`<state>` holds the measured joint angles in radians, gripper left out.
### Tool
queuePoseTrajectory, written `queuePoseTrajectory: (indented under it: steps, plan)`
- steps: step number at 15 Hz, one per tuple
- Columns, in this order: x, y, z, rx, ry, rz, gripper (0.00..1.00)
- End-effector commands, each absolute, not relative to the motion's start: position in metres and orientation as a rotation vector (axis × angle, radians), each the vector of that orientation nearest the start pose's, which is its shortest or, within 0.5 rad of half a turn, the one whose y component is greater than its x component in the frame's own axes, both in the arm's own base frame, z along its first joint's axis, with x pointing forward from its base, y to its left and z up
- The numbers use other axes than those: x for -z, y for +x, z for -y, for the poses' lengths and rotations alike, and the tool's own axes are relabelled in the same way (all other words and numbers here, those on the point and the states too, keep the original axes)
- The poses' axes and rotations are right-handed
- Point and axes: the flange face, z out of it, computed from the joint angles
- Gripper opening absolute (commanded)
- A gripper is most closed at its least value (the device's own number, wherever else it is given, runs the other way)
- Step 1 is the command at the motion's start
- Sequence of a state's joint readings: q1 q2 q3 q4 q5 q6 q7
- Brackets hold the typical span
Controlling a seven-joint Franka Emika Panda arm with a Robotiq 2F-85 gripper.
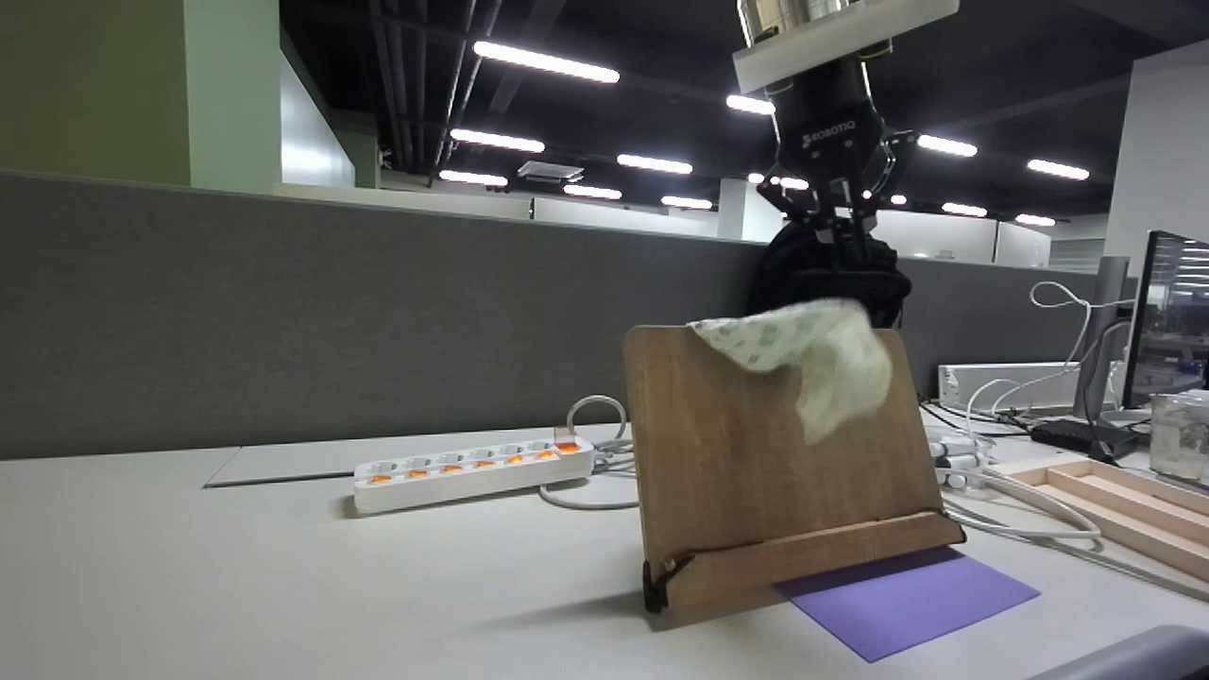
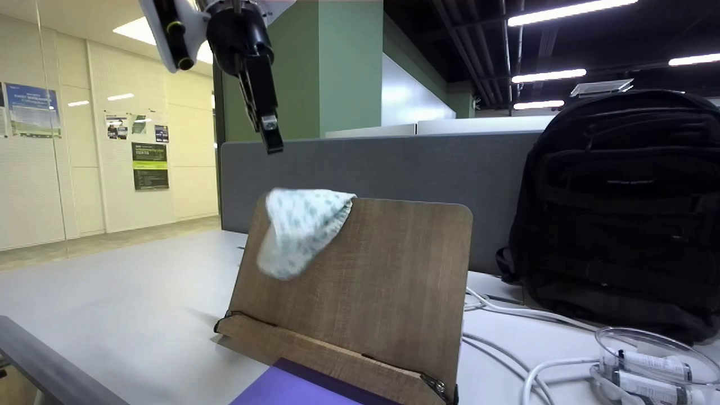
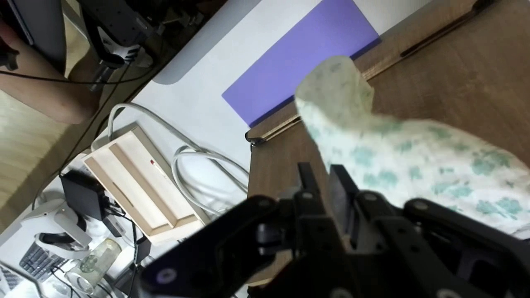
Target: Hang the cloth on the wooden stand
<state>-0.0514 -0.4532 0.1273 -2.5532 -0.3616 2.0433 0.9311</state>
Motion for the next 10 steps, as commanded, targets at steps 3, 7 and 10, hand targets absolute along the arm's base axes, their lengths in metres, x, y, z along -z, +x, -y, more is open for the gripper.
queuePoseTrajectory:
  steps: [3, 7, 10]
  plan:
    - [-0.424, 0.386, -0.012, 0.188, -3.27, -1.171, 0.61]
    - [-0.438, 0.393, -0.022, 0.229, -3.254, -1.086, 0.88]
    - [-0.45, 0.398, -0.028, 0.209, -3.226, -0.967, 1.0]
